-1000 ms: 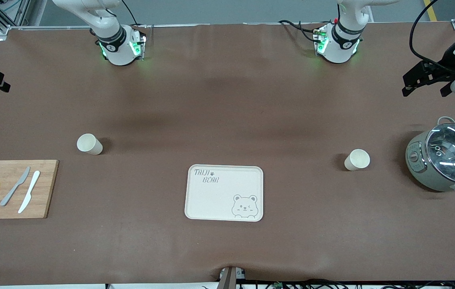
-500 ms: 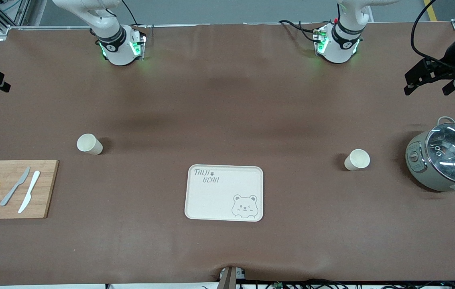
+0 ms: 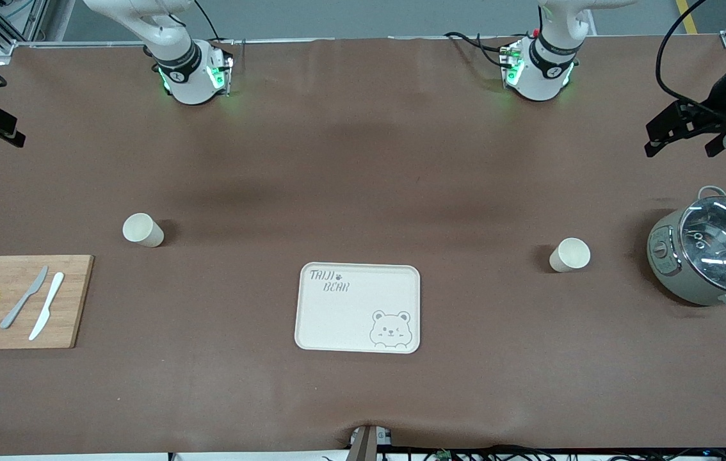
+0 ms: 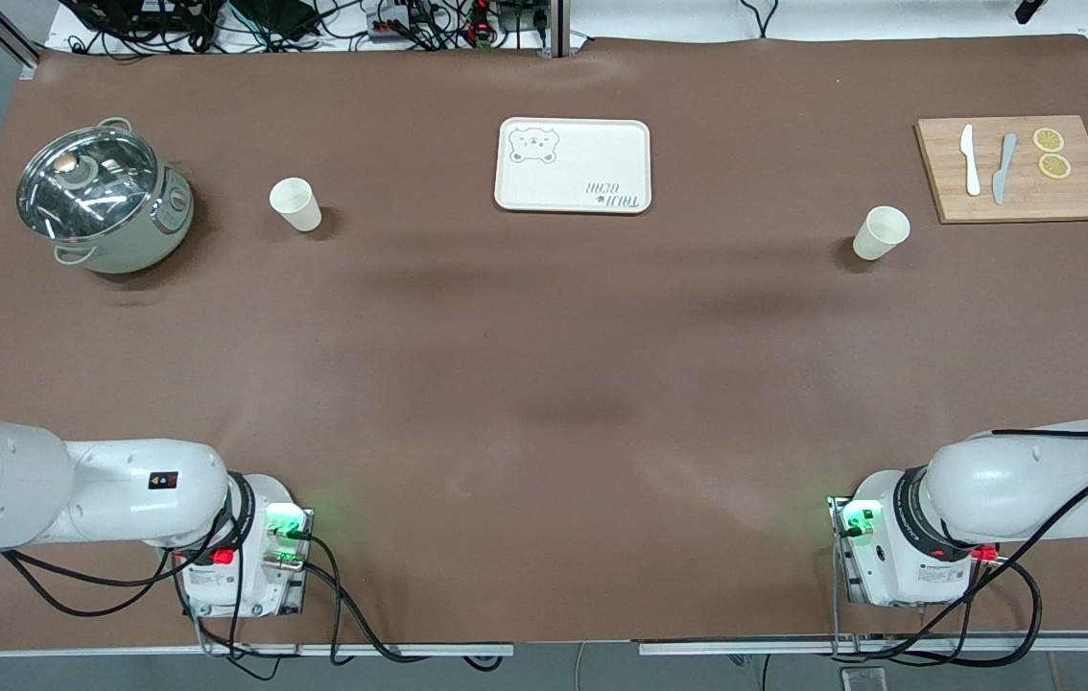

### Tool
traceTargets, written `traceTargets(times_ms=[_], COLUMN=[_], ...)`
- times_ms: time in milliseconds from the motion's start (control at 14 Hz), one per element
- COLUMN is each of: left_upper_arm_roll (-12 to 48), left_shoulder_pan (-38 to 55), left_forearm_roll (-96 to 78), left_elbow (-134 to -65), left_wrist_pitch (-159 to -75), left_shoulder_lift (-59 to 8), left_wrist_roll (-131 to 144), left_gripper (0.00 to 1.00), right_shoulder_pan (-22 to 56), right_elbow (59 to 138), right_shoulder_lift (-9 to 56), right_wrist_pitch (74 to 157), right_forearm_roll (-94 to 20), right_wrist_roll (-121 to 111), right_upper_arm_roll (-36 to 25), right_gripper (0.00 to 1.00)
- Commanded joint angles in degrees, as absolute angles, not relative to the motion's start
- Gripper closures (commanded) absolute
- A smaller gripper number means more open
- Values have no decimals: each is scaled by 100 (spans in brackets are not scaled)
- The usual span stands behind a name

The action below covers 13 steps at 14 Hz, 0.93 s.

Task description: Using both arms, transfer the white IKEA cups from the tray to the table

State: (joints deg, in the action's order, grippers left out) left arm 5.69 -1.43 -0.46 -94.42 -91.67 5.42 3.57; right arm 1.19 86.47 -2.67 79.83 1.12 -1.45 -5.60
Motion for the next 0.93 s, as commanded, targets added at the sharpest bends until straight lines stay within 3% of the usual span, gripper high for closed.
traceTargets(times_ms=[0, 857], left_upper_arm_roll=[545, 545], left_shoulder_pan=[-114, -114], left_forearm_roll=[0, 61], left_elbow=[-9334, -9255], left_wrist_pitch=[-9158, -9141], left_shoulder_lift=[475, 492], left_wrist_roll=[334, 334], left_gripper=[0, 0], right_shoulder_pan=[149, 88], right_elbow=[8780, 8815], right_shoulder_lift=[-413, -413], right_wrist_pitch=[7989, 8015], right_forearm_roll=[237, 308], right_wrist_roll=[-176, -88], right_upper_arm_roll=[-501, -316], right_gripper=[0, 0])
